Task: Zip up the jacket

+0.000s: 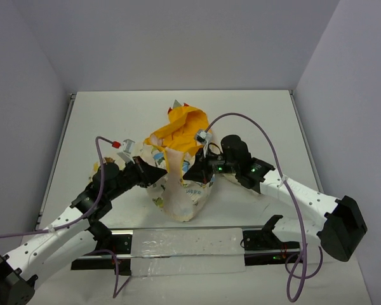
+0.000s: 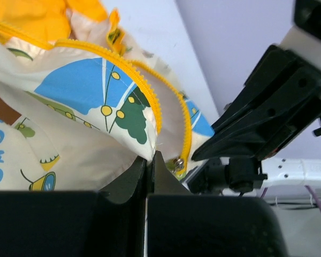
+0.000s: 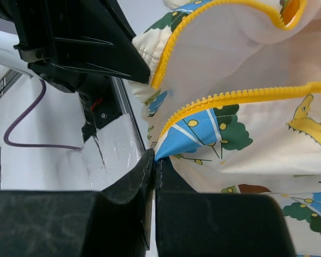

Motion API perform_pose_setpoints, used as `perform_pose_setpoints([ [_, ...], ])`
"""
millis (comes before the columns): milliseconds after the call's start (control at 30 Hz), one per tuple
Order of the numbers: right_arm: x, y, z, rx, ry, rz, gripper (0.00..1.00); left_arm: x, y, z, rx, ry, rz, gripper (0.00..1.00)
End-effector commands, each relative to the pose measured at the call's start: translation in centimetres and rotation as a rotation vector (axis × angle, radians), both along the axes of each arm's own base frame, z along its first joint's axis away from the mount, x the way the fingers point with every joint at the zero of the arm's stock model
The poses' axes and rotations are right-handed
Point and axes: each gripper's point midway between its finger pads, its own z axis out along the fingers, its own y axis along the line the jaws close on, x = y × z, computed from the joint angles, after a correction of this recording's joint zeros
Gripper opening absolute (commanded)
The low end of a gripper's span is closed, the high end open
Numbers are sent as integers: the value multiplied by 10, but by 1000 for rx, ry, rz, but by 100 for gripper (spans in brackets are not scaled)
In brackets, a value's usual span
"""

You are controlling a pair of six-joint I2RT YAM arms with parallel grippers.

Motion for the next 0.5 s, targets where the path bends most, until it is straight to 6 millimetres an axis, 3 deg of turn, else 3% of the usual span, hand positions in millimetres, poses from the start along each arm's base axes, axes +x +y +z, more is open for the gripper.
perform_pose_setpoints([
  [0, 0, -4, 22, 52, -68, 17, 0, 7, 7, 45, -125, -173, 54, 0],
  [267, -8, -4, 46, 197, -138, 50, 0, -10, 1, 45, -164, -219, -39, 0],
  [467, -27, 1, 55, 284, -189, 194, 0, -27, 1, 63, -266, -326, -101, 0],
])
